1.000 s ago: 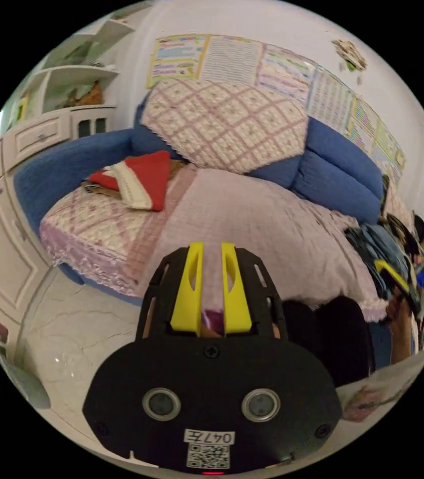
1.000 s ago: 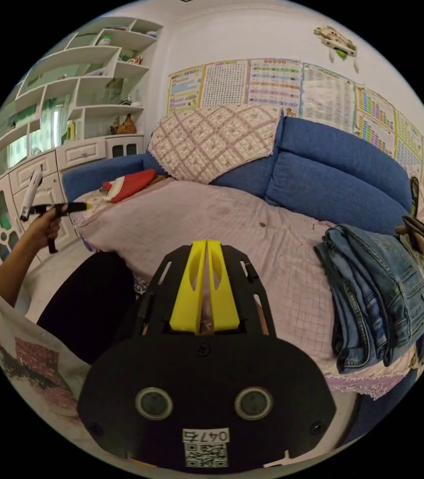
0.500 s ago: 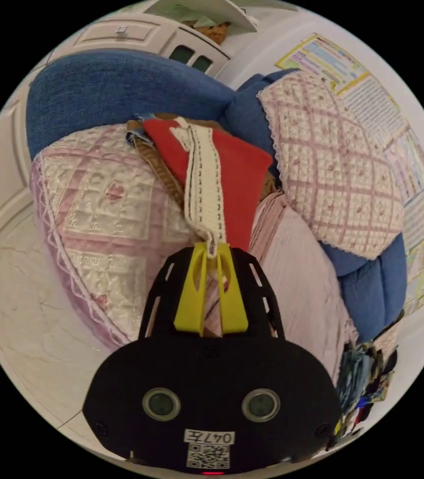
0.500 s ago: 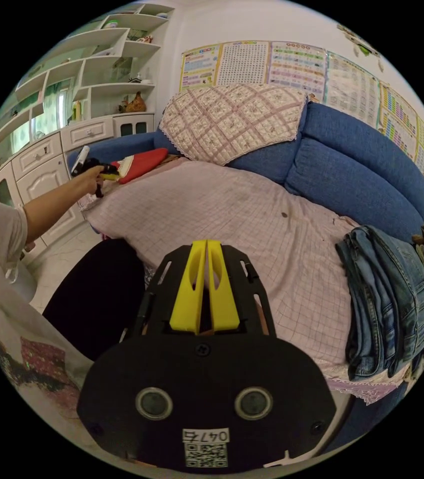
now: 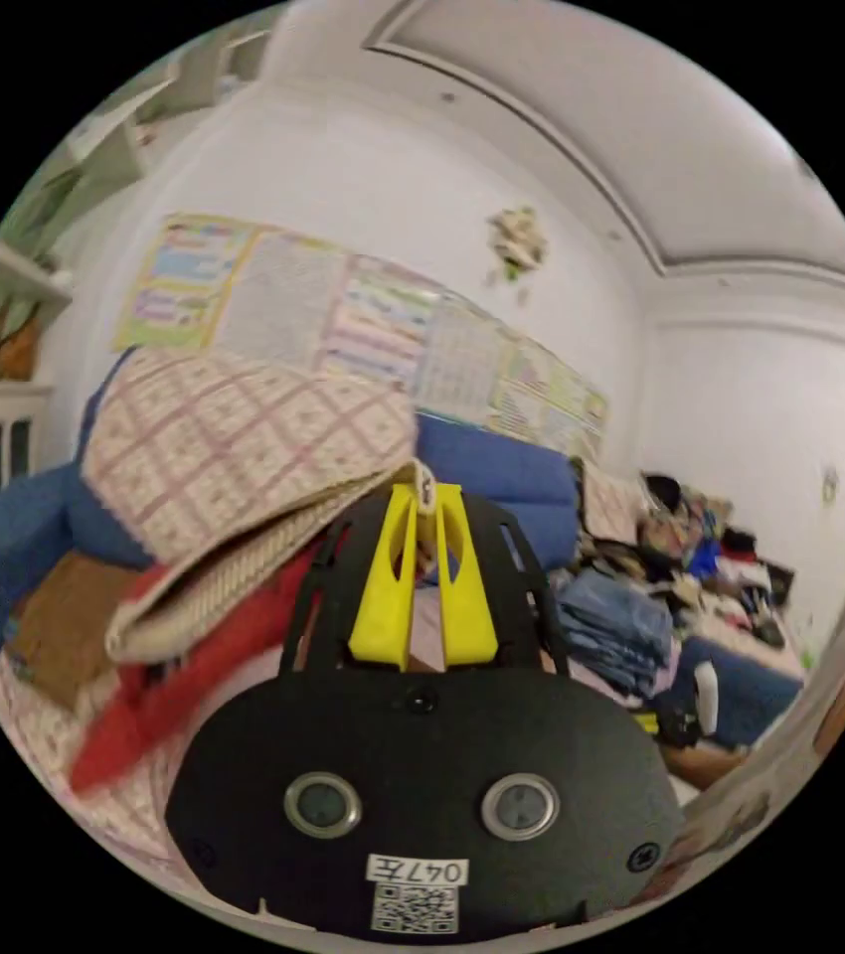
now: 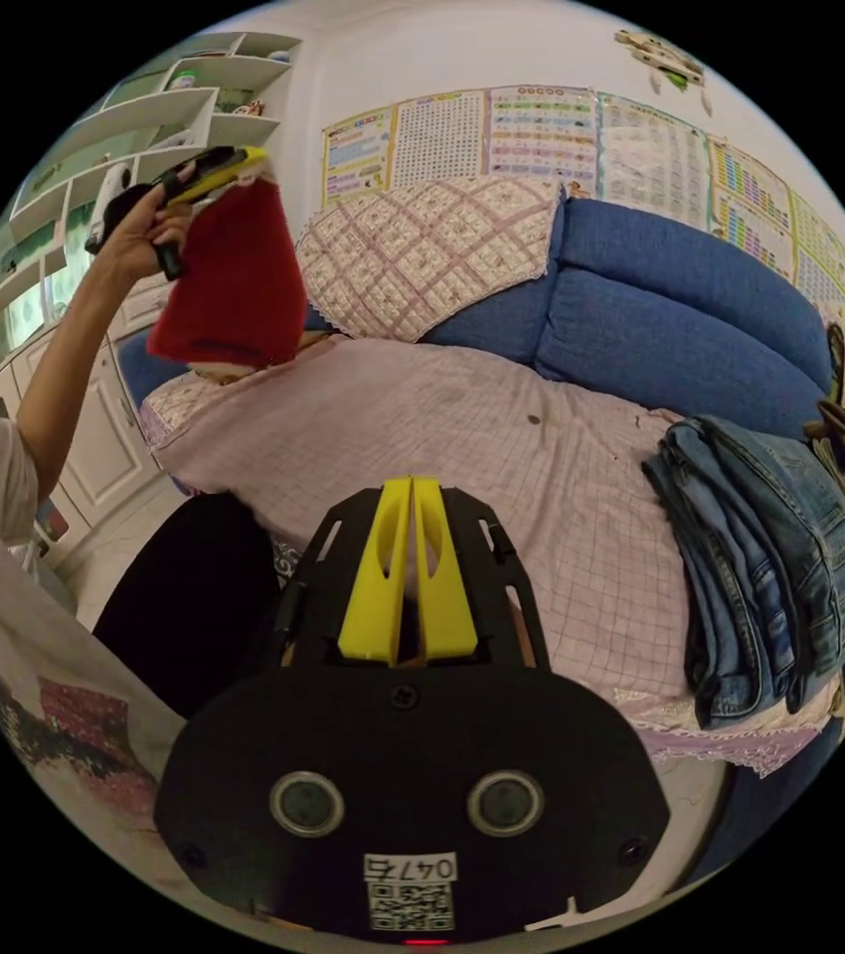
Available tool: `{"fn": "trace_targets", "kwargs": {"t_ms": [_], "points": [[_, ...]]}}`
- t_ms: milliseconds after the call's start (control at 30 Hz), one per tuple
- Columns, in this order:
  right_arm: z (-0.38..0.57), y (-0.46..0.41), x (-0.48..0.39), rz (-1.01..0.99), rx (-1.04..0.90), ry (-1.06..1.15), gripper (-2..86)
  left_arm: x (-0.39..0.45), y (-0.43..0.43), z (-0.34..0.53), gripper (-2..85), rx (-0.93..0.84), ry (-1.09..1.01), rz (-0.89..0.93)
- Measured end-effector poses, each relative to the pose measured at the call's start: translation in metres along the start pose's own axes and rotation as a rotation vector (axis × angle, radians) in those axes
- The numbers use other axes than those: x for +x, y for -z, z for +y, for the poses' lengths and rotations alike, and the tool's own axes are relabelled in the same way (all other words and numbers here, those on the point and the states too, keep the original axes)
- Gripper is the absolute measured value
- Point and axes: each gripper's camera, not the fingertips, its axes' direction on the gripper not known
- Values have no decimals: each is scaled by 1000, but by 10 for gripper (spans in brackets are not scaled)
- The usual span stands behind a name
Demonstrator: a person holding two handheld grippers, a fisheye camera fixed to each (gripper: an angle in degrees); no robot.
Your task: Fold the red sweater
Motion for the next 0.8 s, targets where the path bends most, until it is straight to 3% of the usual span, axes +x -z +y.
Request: {"fn": "trace_targets", "kwargs": {"t_ms": [67, 133, 300, 533, 800], "points": [[-6, -12, 5, -10, 1, -33, 0, 43, -37, 16, 66, -243, -89, 81], [-10, -15, 9, -26, 19, -50, 7, 47, -37, 33, 78, -314, -87, 58], [-20, -42, 13, -39, -12, -58, 37, 15, 42, 61, 88, -264, 19, -68], [-60, -121, -19, -241, -134, -8, 93, -47, 133, 160, 92, -425, 263, -287], [-138, -191, -109, -268, -190, 175, 141, -95, 203, 257, 115, -482, 584, -290]]}}
